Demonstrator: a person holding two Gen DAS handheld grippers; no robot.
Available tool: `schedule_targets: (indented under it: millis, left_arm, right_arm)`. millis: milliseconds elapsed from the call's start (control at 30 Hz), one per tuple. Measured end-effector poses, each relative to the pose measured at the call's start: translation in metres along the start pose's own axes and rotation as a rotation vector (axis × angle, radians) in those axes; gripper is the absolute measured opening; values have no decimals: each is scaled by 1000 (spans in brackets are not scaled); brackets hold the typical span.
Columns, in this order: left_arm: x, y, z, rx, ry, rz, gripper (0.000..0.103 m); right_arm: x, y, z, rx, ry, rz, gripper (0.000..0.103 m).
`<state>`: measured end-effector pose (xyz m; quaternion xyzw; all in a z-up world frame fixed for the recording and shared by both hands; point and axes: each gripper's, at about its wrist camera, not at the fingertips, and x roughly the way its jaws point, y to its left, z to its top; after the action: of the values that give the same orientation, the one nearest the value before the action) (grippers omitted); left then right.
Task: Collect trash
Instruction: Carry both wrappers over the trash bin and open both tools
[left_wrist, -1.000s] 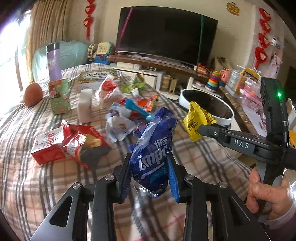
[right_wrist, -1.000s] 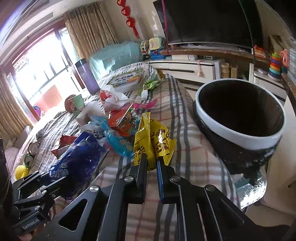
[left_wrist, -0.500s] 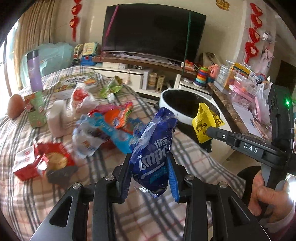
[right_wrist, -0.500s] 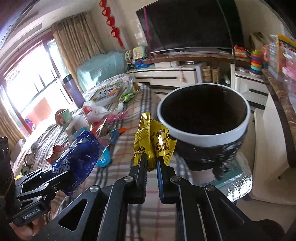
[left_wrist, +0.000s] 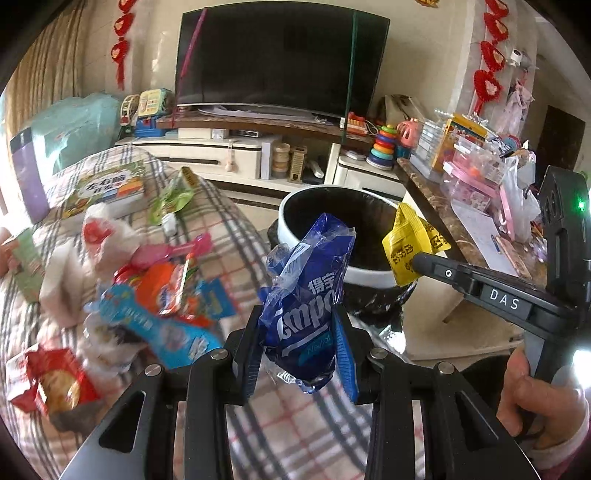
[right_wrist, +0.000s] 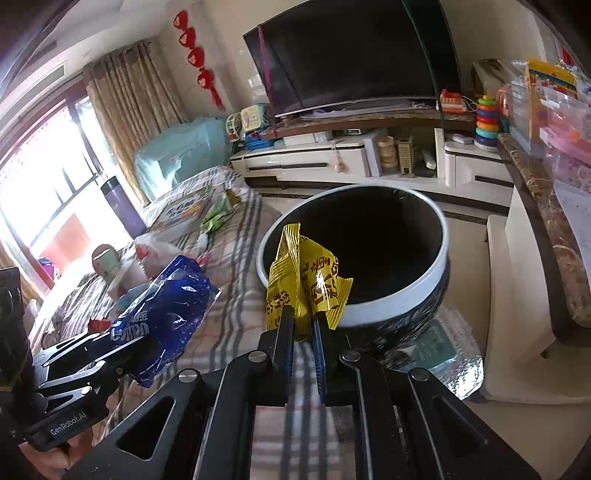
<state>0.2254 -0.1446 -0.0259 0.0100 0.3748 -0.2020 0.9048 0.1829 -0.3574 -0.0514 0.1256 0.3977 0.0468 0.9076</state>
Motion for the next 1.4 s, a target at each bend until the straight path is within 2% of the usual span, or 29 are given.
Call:
schedule_targets:
  millis: [467,1033,1200,1333,1400]
  left_arm:
    - [51,-21,53,34,30,14,35]
    - [116,-40,90,65,109,16,36]
    - [127,-41,96,65,114,21,40]
    - [132,-42,99,54,119,24,48]
    - [132,-40,98,46,121,23,52]
  right_arm:
    - [16,-35,29,25,18,-33,9]
    - [45,-65,54,52,78,-35,10]
    - [52,-70,56,57,97,-32,11]
    - [57,-72,57,52,106,-43,15]
    - [58,-72,57,51,111,-42,21]
